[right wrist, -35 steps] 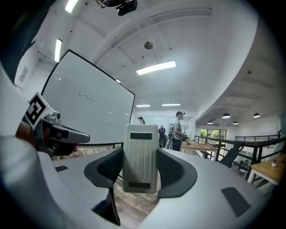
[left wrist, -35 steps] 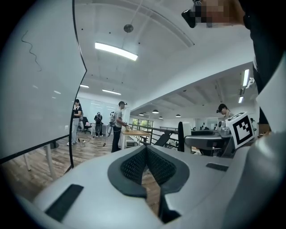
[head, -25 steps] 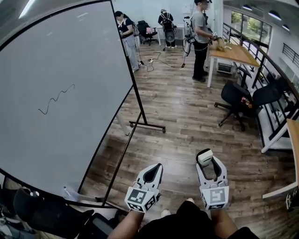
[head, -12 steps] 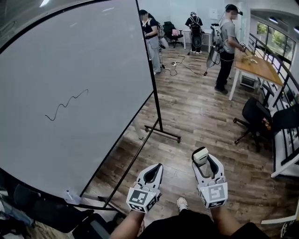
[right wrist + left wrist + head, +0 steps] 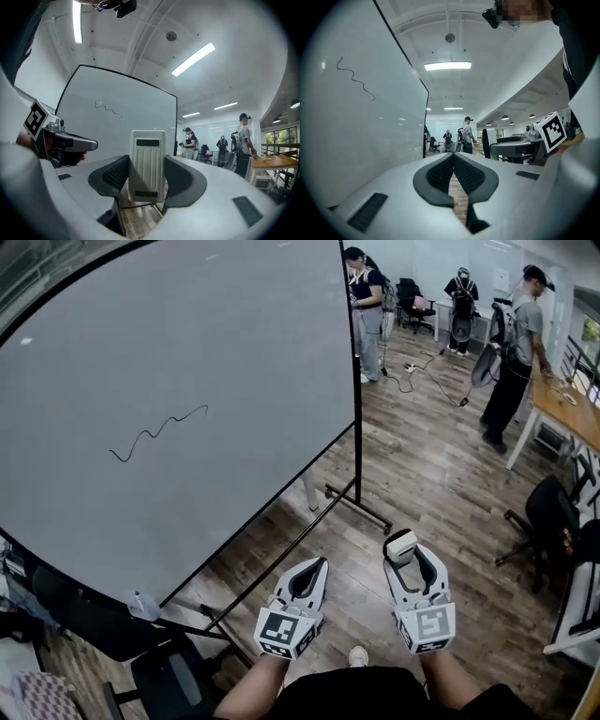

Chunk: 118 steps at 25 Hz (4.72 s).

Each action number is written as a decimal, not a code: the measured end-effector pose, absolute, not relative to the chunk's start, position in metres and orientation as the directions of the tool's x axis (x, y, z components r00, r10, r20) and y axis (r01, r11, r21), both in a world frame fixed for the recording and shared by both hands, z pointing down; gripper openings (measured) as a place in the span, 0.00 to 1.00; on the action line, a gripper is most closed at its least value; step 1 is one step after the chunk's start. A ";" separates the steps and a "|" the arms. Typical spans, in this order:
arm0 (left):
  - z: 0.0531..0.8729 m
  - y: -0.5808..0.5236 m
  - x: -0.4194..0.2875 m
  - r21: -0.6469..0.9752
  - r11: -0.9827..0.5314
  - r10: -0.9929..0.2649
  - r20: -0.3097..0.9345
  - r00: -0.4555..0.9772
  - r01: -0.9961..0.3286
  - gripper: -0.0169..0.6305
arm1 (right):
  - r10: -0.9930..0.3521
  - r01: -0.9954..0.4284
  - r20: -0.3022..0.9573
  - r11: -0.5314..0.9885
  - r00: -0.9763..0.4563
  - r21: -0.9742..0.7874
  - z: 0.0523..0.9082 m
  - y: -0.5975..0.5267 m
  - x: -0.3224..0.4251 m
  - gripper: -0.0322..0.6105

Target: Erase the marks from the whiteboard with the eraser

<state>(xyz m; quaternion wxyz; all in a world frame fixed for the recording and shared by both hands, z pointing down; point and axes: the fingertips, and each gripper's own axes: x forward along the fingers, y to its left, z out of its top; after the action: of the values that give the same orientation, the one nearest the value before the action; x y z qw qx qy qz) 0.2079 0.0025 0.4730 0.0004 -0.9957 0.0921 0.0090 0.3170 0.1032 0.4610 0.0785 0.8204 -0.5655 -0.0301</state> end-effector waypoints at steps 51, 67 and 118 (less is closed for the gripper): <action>0.276 -0.316 -0.157 -0.111 -0.401 -0.875 -0.249 0.416 -0.909 0.05 | -0.892 -0.932 -0.300 0.275 -0.339 0.235 0.250 -0.316 -0.030 0.44; 0.256 -0.328 -0.169 -0.091 -0.299 -0.910 -0.271 0.313 -0.950 0.05 | -0.898 -0.930 -0.292 0.258 -0.330 0.261 0.235 -0.350 -0.049 0.44; 0.288 -0.361 0.032 -0.116 -0.409 -0.882 -0.204 0.425 -0.905 0.05 | -0.939 -0.996 -0.334 0.062 -0.082 0.069 0.270 -0.373 0.221 0.45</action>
<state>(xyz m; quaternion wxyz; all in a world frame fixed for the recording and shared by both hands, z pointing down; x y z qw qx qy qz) 0.0320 -0.3615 0.2882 0.1044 -0.8375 0.5334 0.0555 0.2207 -0.3728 0.2697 -0.1002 0.6701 -0.7218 -0.1411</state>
